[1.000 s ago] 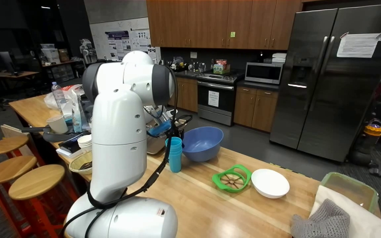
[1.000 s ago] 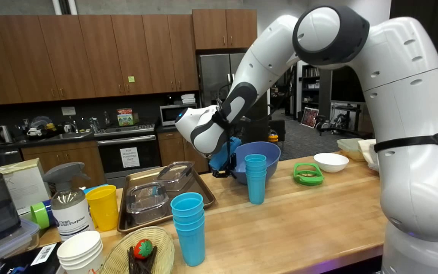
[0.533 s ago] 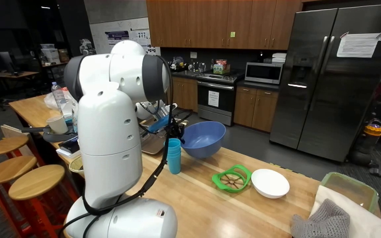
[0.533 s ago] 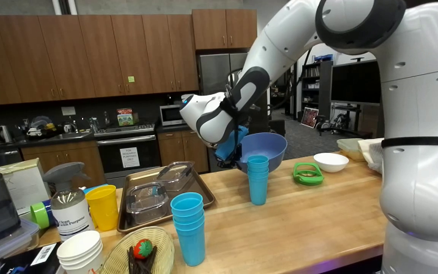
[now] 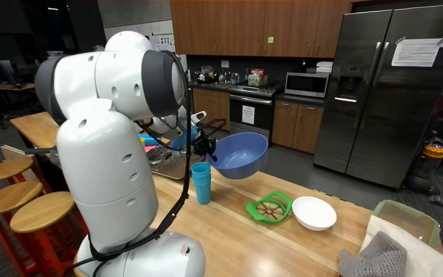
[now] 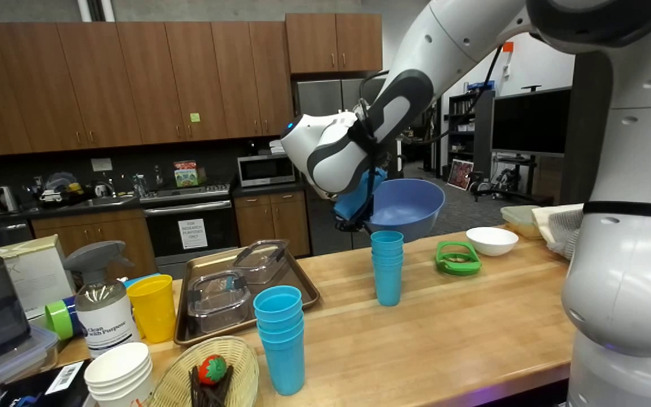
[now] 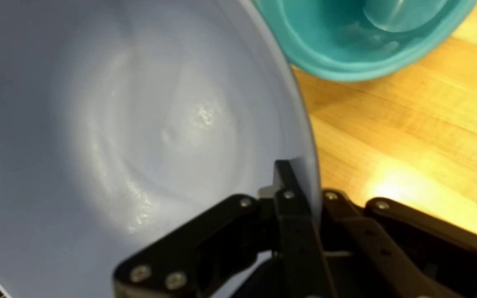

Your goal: Move the bowl forward

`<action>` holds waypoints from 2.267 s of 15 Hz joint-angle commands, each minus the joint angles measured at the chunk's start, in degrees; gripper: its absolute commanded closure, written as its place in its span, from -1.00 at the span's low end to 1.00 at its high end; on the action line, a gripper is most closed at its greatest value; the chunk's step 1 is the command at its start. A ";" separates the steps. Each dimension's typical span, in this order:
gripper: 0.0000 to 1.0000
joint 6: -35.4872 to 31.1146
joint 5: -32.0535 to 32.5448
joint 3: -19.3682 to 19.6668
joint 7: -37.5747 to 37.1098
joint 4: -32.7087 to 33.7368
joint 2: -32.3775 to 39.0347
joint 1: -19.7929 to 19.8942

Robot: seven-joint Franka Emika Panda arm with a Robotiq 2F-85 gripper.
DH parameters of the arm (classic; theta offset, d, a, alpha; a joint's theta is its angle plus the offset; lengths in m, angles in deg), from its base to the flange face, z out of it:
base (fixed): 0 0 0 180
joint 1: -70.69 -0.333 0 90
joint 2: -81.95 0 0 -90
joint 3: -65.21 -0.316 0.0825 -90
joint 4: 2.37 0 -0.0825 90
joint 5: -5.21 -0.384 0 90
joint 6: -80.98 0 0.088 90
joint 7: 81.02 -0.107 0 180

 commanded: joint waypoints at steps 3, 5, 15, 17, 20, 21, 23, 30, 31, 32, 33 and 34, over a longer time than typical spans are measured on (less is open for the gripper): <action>1.00 -1.10 -2.28 -1.16 -0.55 -8.08 -9.76 3.11; 1.00 -1.52 -3.20 -1.39 -0.86 -10.28 -11.79 3.88; 1.00 -8.62 -9.08 -1.84 -2.82 -22.39 -22.18 7.06; 1.00 -9.72 -10.22 -2.05 -2.96 -24.29 -23.87 7.68; 1.00 -10.78 -11.67 -2.39 -2.95 -26.67 -26.14 8.54; 1.00 -11.08 -11.96 -2.54 -2.95 -27.38 -26.85 8.83; 1.00 -11.63 -12.83 -2.83 -3.05 -28.80 -27.90 9.27; 1.00 -13.31 -14.67 -3.85 -3.45 -32.29 -28.74 10.15; 1.00 -13.36 -14.76 -3.92 -3.42 -32.50 -28.81 10.25; 1.00 -13.47 -14.88 -3.96 -3.37 -32.65 -28.83 10.27; 1.00 -13.59 -15.01 -3.98 -3.29 -32.79 -28.84 10.31; 1.00 -14.19 -15.13 -3.92 -2.94 -33.04 -28.93 10.22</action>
